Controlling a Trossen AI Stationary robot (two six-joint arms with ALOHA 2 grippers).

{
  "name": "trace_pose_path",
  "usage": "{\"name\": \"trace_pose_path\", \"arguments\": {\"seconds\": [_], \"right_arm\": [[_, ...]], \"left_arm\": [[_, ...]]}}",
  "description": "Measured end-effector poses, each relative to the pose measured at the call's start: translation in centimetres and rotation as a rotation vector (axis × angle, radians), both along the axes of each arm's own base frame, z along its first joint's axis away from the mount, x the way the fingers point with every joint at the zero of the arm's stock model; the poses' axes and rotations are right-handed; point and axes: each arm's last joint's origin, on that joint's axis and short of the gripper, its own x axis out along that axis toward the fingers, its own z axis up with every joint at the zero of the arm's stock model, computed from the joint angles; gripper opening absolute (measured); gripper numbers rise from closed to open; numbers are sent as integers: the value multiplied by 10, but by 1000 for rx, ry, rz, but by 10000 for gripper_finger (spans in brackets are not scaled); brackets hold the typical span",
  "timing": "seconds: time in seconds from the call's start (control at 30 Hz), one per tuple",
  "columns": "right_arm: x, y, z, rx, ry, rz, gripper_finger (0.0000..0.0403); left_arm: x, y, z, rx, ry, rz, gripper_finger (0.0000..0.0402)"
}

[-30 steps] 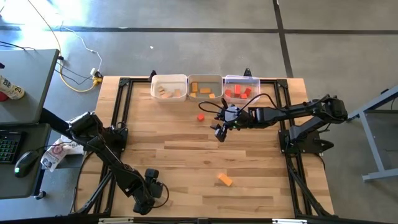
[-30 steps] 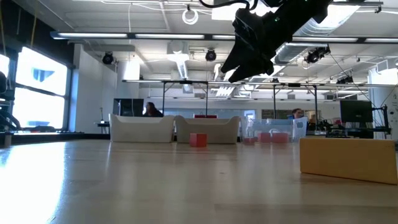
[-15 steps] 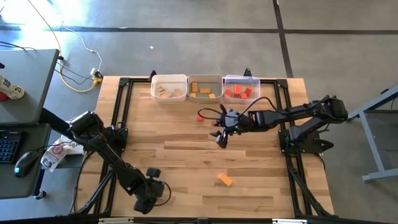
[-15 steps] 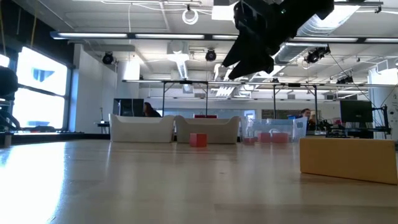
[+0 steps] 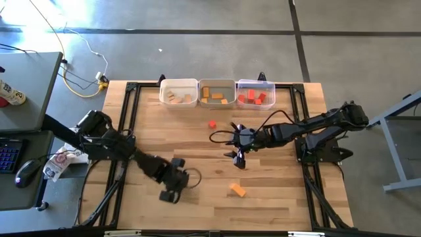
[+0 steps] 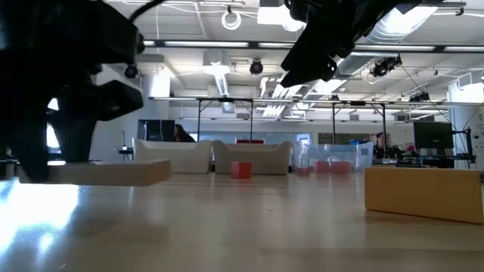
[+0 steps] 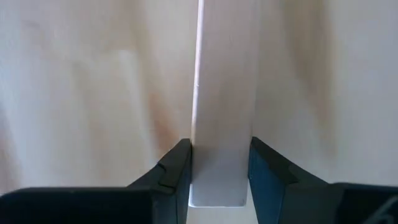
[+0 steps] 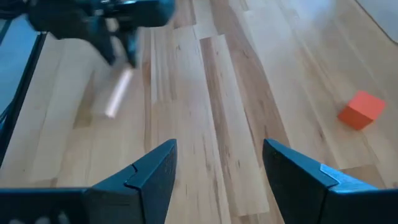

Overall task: Sort & place blocks by color
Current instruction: Put the brown block into the white bin

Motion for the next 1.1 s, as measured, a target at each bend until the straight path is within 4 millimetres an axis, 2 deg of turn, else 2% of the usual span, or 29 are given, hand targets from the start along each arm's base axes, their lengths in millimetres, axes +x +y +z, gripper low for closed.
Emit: {"name": "trace_pose_path", "arguments": {"seconds": [0.33,0.57,0.97,1.1], "right_arm": [[-2,8,-1,-105,3,115,224],[-2,9,-1,-128,11,135,224],[-4,6,-3,-165,35,95,224],[-4,4,-4,-213,45,68,224]], "left_arm": [[24,58,2,37,-40,-45,96],[35,101,4,68,-90,12,96],[47,158,27,118,-177,94,96],[47,180,35,193,-169,125,96]]}}
